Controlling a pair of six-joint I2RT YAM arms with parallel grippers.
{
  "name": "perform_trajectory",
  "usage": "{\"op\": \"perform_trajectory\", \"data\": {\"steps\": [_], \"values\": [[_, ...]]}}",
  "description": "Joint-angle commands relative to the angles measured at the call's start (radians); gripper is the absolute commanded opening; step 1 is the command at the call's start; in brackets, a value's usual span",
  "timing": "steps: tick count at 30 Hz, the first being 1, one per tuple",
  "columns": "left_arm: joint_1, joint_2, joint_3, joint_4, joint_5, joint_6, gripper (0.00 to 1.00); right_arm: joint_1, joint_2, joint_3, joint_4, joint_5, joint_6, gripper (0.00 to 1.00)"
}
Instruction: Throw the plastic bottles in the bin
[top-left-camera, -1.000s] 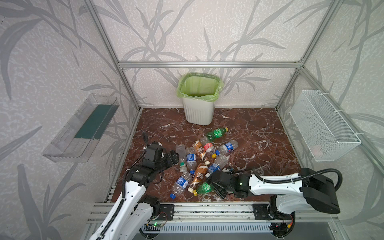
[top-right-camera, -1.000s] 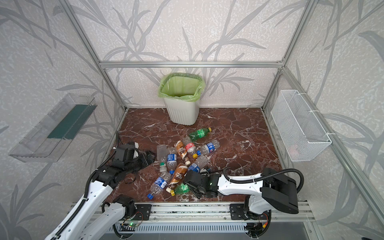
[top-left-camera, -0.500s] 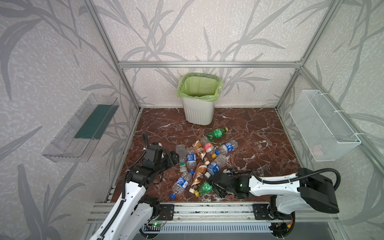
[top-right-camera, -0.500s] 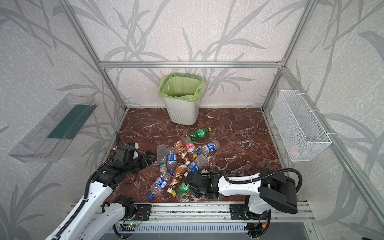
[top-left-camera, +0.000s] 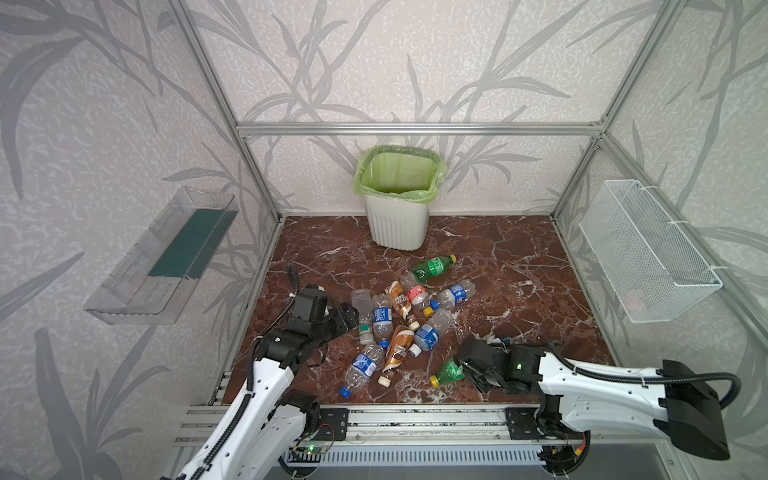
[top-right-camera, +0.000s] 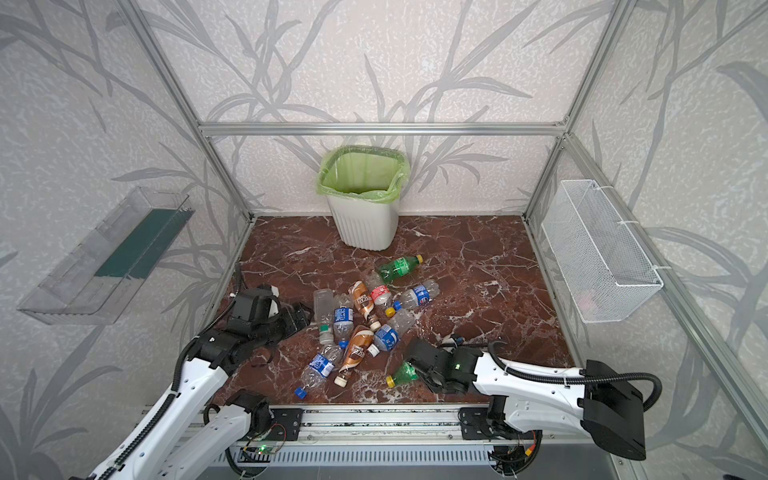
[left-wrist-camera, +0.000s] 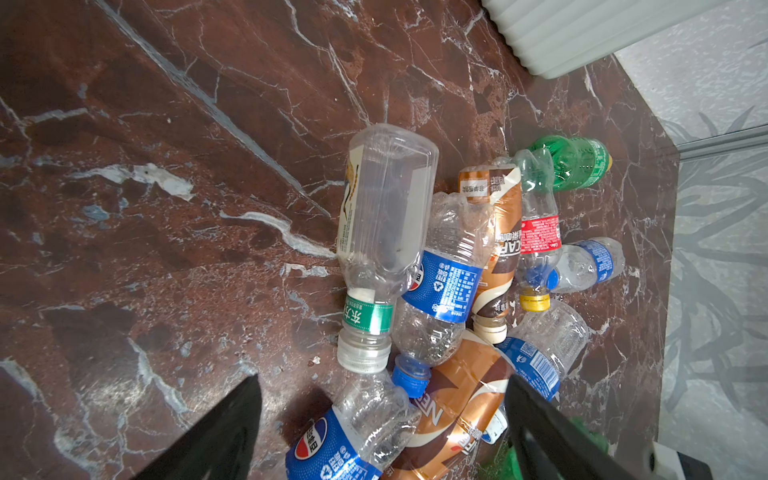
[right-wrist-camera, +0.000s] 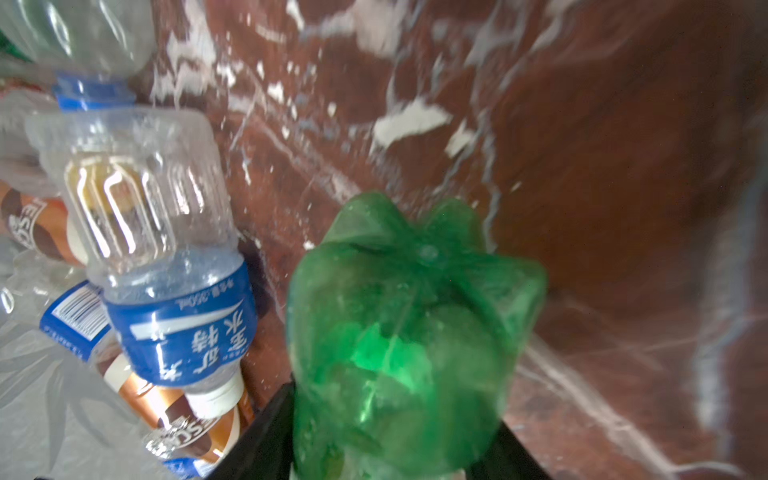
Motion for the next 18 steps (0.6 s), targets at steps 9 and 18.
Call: {"op": "perform_trajectory", "data": {"steps": [9,18], "values": [[0.006,0.016,0.035,-0.006,-0.033,-0.003,0.91,-0.26,0.187,0.157,-0.282,-0.135,-0.66,0.7],[0.006,0.01,0.046,-0.026,-0.049,-0.005,0.91,-0.26,0.303,0.262,-0.24,-0.197,-0.902,0.66]]}}
